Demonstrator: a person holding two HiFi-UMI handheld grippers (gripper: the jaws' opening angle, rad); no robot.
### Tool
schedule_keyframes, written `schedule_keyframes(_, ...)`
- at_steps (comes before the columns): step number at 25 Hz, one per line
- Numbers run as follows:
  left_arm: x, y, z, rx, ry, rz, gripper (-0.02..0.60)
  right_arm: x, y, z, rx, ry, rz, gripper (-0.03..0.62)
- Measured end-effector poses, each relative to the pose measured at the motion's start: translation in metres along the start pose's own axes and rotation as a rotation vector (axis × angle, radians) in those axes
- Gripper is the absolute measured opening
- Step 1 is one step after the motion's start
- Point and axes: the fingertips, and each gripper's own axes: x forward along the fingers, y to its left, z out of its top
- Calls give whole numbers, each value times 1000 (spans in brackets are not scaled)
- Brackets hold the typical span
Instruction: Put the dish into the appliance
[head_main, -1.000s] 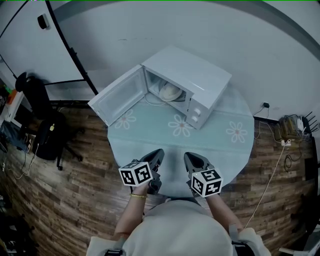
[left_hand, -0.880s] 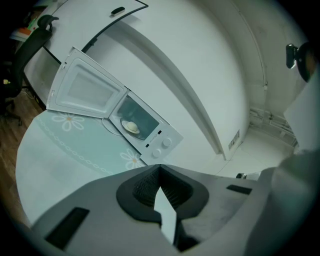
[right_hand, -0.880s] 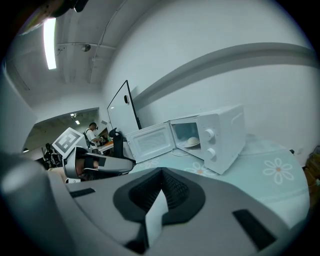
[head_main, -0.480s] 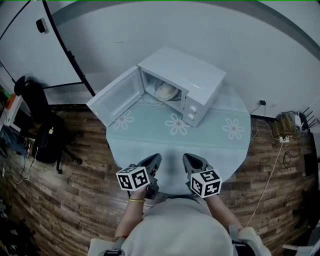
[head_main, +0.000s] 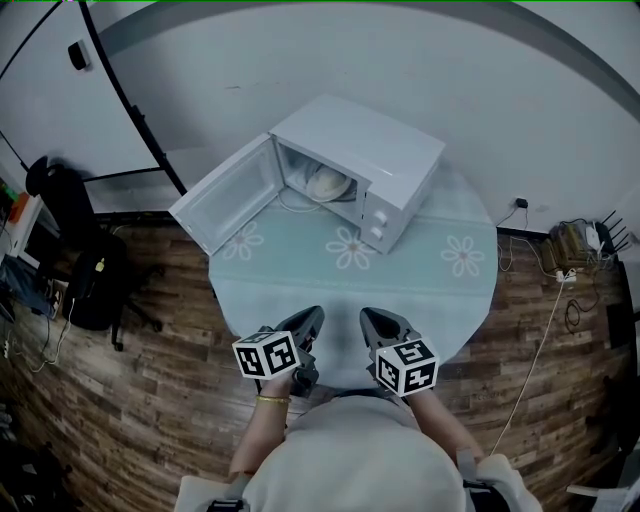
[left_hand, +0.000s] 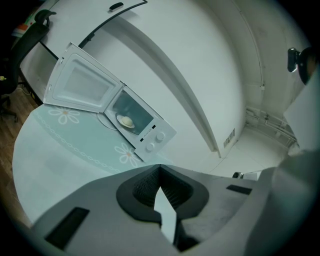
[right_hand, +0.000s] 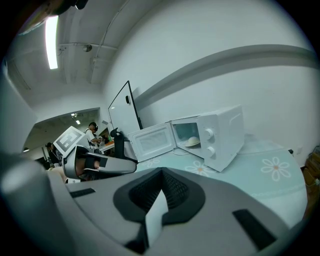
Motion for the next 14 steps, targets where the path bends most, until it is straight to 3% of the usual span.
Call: schedule_keyframes(14,5,0,-4,-14,4,7,12,1,-4,-2,-2,10,-7,5)
